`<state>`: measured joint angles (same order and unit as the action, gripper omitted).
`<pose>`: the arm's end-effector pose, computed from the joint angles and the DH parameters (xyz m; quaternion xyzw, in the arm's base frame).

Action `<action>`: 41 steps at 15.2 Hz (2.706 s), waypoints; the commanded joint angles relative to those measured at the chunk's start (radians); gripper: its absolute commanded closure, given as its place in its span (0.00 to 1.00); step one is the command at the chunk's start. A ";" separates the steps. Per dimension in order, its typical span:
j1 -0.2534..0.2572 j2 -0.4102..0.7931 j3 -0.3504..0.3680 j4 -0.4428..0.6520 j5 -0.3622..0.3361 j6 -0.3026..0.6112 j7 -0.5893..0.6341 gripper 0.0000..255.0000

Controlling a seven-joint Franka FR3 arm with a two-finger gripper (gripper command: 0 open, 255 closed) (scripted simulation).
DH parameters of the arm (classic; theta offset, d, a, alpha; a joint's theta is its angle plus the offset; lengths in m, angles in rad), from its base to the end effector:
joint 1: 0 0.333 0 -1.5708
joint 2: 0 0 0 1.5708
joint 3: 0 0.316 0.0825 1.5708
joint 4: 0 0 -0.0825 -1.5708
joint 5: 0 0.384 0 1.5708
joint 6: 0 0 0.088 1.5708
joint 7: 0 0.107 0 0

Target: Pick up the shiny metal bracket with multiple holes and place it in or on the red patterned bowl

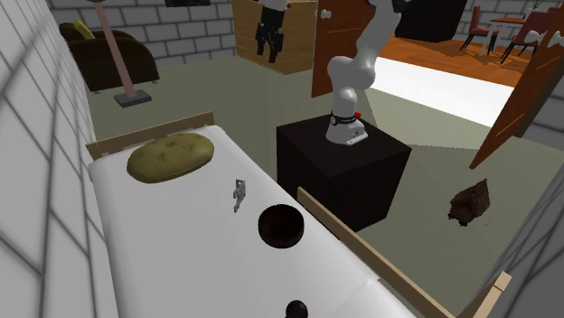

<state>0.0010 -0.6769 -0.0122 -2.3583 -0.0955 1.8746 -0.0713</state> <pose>0.3640 -0.0122 0.5828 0.9936 0.0407 0.0946 0.0467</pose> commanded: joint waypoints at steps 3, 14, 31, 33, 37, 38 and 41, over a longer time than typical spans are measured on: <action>0.012 0.093 -0.009 -0.044 0.003 0.117 -0.018 0.00; 0.046 0.431 -0.017 -0.070 0.022 0.420 -0.064 0.00; 0.076 1.064 0.018 0.157 0.062 0.730 -0.150 0.00; 0.078 1.140 0.025 0.203 0.062 0.749 -0.157 0.00; 0.082 1.249 0.032 0.270 0.060 0.776 -0.166 0.00; 0.082 1.262 0.031 0.274 0.060 0.785 -0.165 0.00; 0.083 1.299 0.030 0.285 0.058 0.812 -0.164 0.00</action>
<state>0.0855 0.6089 0.0180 -2.0807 -0.0369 2.6797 -0.2341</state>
